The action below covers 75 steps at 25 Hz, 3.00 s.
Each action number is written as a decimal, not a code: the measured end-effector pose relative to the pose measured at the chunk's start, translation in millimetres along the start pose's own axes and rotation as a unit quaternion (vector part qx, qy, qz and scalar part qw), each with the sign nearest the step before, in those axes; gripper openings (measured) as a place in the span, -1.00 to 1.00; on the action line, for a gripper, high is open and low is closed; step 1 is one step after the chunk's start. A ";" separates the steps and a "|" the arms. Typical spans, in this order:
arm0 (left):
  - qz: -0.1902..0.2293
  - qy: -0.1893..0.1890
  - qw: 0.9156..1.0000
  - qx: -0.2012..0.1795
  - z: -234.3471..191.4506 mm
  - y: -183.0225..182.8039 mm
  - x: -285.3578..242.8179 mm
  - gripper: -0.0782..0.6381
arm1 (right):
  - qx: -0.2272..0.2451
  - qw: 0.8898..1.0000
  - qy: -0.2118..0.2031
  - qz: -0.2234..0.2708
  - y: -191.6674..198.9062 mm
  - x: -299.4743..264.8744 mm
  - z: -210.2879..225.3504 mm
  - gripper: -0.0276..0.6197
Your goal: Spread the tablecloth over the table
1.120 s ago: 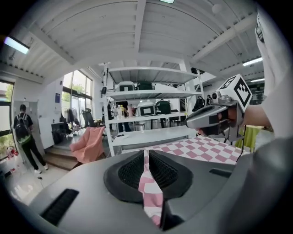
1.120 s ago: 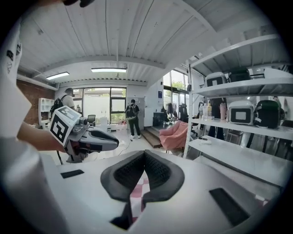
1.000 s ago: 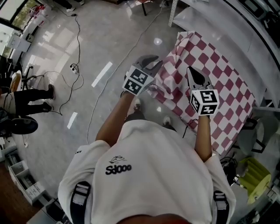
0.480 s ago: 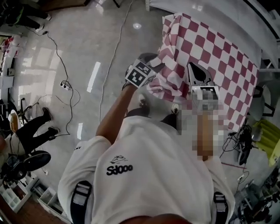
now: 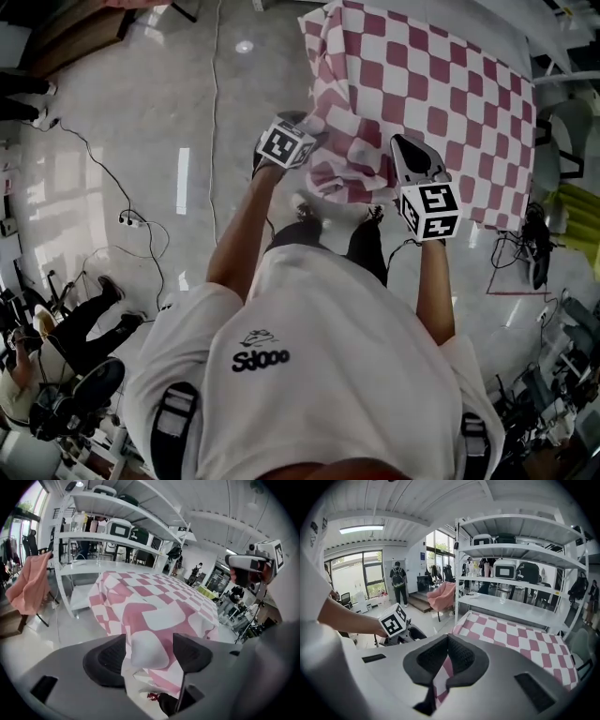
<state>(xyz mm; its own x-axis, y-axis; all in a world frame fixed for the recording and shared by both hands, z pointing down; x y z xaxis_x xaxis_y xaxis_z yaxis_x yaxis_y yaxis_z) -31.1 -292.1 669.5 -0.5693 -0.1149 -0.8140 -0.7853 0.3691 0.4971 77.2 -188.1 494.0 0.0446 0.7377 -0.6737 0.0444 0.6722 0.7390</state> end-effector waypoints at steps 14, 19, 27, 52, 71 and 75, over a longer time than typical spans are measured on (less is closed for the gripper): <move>0.010 0.032 0.999 -0.013 3.3 18.7 -4.3 -0.69 | -0.012 1.000 -0.017 -0.016 -3.0 -31.2 -17.1 -0.85; 0.039 0.000 0.999 0.021 -12.1 22.7 20.3 -0.70 | 0.000 0.999 -0.034 -0.018 -1.2 -43.1 -18.3 -0.85; 0.047 -0.082 0.991 0.098 -77.0 58.7 63.9 -0.70 | 0.016 0.998 -0.053 -0.022 -22.2 -63.4 -34.5 -0.85; -0.098 -0.162 0.944 0.269 -176.6 235.1 -20.8 -0.40 | 0.024 0.992 -0.078 -0.098 19.3 -133.0 -53.3 -0.85; 0.049 -0.127 0.980 0.147 -62.4 59.7 30.2 -0.68 | 0.042 0.997 -0.067 -0.013 -32.8 -61.0 -0.7 -0.85; 0.092 -0.131 0.979 0.123 -27.9 14.2 59.2 -0.69 | 0.048 0.997 -0.051 0.017 -45.1 -21.8 25.9 -0.85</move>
<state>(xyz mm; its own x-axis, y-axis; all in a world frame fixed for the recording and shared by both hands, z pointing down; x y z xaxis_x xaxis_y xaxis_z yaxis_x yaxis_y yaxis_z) -82.8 -319.4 636.8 -0.5876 0.2032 -0.7832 -0.5753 0.5757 0.5810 100.0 -236.1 475.4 0.1486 0.7458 -0.6493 0.1371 0.6348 0.7605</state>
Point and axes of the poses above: the fingertips, and each gripper's own axes: x backward along the fingers, z to its right, y out of its underside, the point moved 2 cm from there along x, backward along the fingers, and after that the axes turned 9 degrees about -z, right-handed, at the moved point
